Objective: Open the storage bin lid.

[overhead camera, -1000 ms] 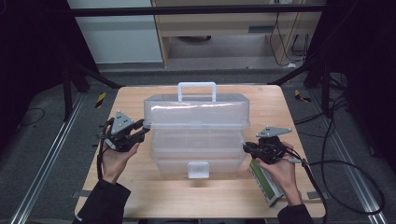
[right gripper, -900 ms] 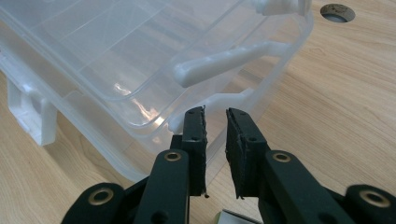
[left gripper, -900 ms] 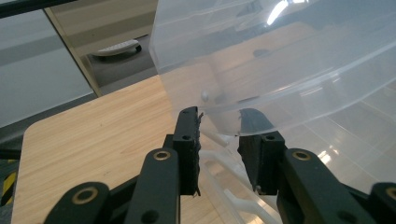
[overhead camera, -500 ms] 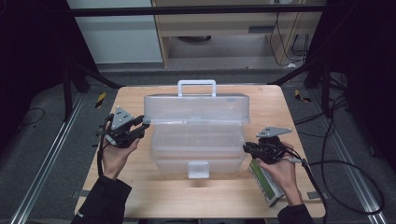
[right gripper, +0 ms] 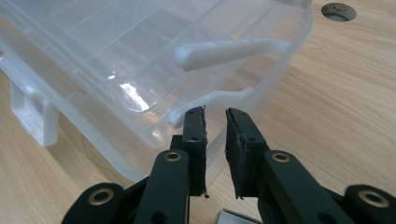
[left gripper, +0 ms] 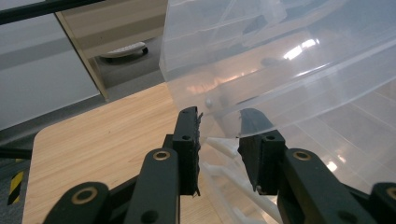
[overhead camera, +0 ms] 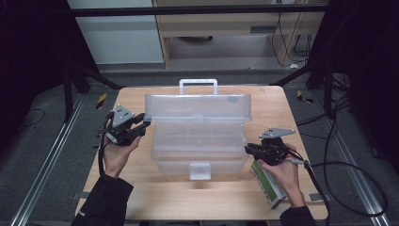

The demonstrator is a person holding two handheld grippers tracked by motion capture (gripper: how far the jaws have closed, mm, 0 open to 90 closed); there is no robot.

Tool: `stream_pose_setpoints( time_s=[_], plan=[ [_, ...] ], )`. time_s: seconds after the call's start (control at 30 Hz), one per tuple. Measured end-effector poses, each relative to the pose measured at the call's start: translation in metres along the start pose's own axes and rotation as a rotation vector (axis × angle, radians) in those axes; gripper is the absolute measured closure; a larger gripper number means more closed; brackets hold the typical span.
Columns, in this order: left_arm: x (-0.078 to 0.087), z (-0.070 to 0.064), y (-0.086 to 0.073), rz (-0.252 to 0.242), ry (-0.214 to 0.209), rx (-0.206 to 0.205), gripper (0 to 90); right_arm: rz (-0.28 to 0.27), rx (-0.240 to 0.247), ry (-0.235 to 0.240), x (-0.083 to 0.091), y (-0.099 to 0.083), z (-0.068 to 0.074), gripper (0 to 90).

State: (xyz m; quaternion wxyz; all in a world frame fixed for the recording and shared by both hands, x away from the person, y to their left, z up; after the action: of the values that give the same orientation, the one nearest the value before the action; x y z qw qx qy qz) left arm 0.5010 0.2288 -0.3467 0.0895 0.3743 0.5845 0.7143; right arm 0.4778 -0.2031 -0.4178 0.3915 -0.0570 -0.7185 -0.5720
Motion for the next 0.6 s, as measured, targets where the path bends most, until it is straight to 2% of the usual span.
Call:
stream_pose_setpoints(
  time_s=[0.6],
  plan=[
    [-0.004, 0.007, 0.012, -0.008, 0.014, 0.006, 67.4, 0.002, 0.007, -0.001, 0.000, 0.000, 0.000, 78.6]
  ],
)
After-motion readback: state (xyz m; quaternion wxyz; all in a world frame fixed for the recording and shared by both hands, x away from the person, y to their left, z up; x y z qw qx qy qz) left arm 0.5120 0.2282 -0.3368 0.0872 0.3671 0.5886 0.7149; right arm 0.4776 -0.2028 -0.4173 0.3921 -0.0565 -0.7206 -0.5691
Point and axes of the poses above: each handheld gripper's, and its own axes: x roughly backward along the jaws, y roughly out of its top, z roughly to its left, the point moved 1 cm from there along -x, roughly forward along the jaws, and after that the axes turned 11 degrees about -y, right-handed, at the moved point
